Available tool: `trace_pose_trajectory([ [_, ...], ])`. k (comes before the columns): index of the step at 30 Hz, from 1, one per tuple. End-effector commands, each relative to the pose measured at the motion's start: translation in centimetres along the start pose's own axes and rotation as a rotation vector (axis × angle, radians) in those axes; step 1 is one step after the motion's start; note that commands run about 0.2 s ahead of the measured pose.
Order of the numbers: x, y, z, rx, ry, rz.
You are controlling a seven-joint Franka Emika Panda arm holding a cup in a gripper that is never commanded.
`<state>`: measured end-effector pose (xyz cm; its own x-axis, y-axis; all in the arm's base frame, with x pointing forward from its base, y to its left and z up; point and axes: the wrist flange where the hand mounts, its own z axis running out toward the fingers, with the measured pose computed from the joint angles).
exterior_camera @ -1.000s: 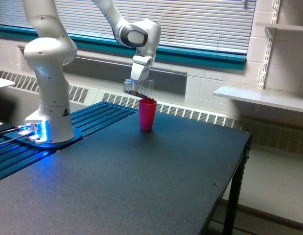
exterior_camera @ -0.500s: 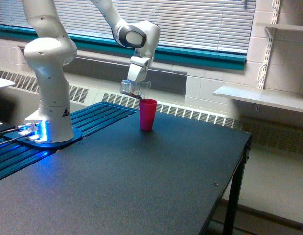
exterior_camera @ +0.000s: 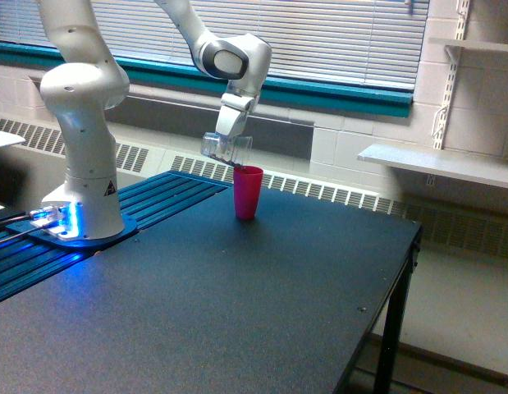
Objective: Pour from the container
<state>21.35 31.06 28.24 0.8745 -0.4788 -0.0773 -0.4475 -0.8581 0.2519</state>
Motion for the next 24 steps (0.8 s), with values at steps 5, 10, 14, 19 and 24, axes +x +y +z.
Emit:
trace_pose_trajectory([
  [5, 0.3, -1.0, -0.1, -0.031, -0.019, -0.076],
  [10, 0.1, -1.4, 0.0, -0.039, -0.028, -0.090],
  [14, 0.2, -1.7, -0.1, -0.040, -0.027, -0.091],
  [19, 0.4, -1.9, -0.3, -0.039, -0.019, -0.085],
  [24, 0.7, -1.9, -0.7, -0.034, -0.007, -0.069],
])
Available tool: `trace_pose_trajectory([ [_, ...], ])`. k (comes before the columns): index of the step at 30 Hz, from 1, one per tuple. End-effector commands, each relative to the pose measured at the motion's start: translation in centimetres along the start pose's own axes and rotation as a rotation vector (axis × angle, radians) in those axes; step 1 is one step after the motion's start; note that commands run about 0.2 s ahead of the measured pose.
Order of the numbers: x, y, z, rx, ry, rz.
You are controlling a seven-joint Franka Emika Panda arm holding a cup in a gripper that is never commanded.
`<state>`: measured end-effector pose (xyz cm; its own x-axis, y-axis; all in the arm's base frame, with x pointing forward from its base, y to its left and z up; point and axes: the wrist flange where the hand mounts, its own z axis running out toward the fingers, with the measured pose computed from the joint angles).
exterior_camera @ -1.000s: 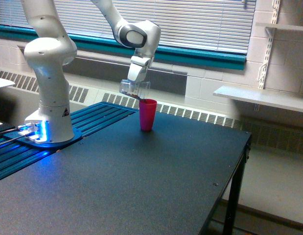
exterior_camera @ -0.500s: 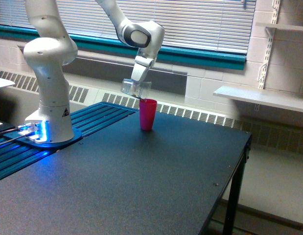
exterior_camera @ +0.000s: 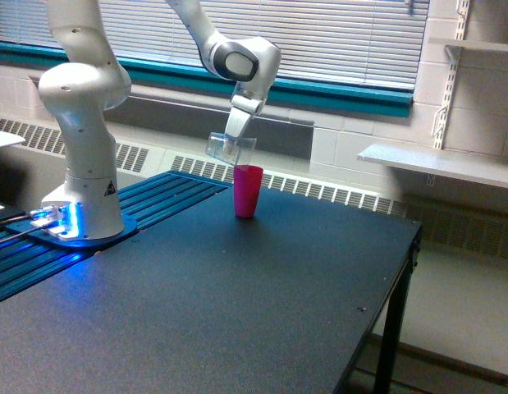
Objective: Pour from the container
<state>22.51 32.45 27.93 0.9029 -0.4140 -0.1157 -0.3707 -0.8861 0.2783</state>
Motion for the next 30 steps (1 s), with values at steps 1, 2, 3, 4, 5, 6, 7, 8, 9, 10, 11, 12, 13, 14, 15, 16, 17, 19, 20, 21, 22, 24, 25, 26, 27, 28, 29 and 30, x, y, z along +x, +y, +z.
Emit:
trace_pose_trajectory([
  [1, 0.3, 0.0, -0.6, 0.003, 0.013, 0.013],
  [2, 0.4, 0.0, -0.7, 0.005, 0.014, 0.016],
  [3, 0.4, 0.1, -0.8, 0.005, 0.016, 0.019],
  [4, 0.4, 0.1, -0.8, 0.005, 0.019, 0.021],
  [5, 0.4, 0.1, -0.9, 0.006, 0.021, 0.024],
  [6, 0.4, 0.2, -1.0, 0.007, 0.022, 0.026],
  [7, 0.4, 0.2, -1.1, 0.008, 0.023, 0.027],
  [8, 0.3, 0.3, -1.1, 0.009, 0.025, 0.029],
  [9, 0.3, 0.3, -1.2, 0.010, 0.027, 0.031],
  [10, 0.3, 0.4, -1.3, 0.010, 0.029, 0.033],
  [11, 0.3, 0.4, -1.4, 0.010, 0.031, 0.034],
  [12, 0.3, 0.5, -1.5, 0.010, 0.034, 0.036],
  [13, 0.3, 0.5, -1.6, 0.012, 0.036, 0.038],
  [14, 0.3, 0.6, -1.8, 0.014, 0.038, 0.041],
  [15, 0.3, 0.6, -1.9, 0.016, 0.042, 0.043],
  [16, 0.3, 0.7, -2.1, 0.016, 0.046, 0.045],
  [17, 0.4, 0.8, -2.3, 0.016, 0.050, 0.048],
  [19, 0.5, 1.0, -2.6, 0.018, 0.059, 0.055],
  [20, 0.6, 1.1, -2.8, 0.020, 0.064, 0.060],
  [21, 0.7, 1.2, -3.0, 0.020, 0.070, 0.065],
  [22, 0.8, 1.3, -3.2, 0.021, 0.076, 0.070],
  [24, 0.9, 1.5, -3.7, 0.027, 0.085, 0.077],
  [25, 1.0, 1.6, -3.8, 0.027, 0.091, 0.081],
  [26, 1.1, 1.7, -4.0, 0.028, 0.097, 0.086],
  [27, 1.2, 1.8, -4.2, 0.030, 0.103, 0.090],
  [28, 1.4, 1.9, -4.4, 0.035, 0.109, 0.094],
  [29, 1.5, 1.9, -4.6, 0.040, 0.116, 0.098],
  [30, 1.6, 2.0, -4.8, 0.044, 0.123, 0.102],
])
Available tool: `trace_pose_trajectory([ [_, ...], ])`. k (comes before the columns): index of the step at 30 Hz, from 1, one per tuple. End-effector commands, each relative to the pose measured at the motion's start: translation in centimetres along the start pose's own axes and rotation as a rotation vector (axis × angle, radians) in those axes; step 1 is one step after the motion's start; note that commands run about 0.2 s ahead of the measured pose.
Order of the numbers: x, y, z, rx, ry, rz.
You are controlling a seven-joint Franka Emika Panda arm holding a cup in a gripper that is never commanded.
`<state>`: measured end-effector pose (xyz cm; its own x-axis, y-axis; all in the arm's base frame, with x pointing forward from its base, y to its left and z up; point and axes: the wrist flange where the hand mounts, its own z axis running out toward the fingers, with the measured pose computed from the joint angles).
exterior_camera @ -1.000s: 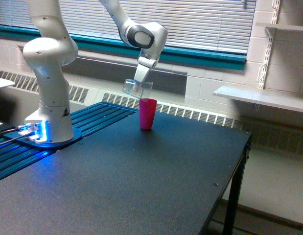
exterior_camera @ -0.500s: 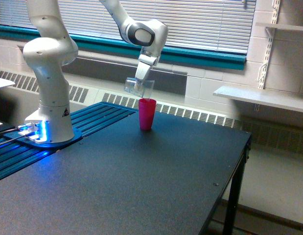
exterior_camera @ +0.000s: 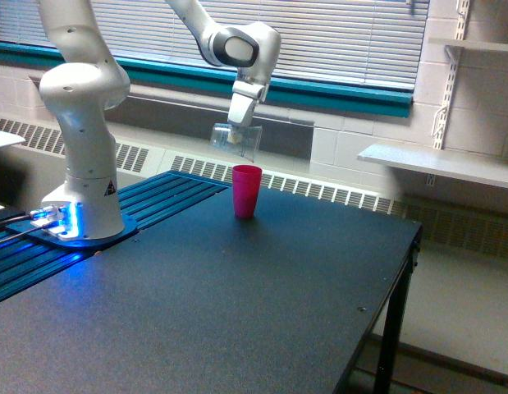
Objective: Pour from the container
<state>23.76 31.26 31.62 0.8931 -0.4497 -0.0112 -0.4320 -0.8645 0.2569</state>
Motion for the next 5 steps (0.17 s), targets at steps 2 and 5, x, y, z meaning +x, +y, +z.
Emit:
trace_pose_trajectory([
  [2, 0.89, 0.34, -1.55, 0.025, 0.048, 0.043],
  [5, 1.23, 0.49, -1.67, 0.020, 0.069, 0.049],
])
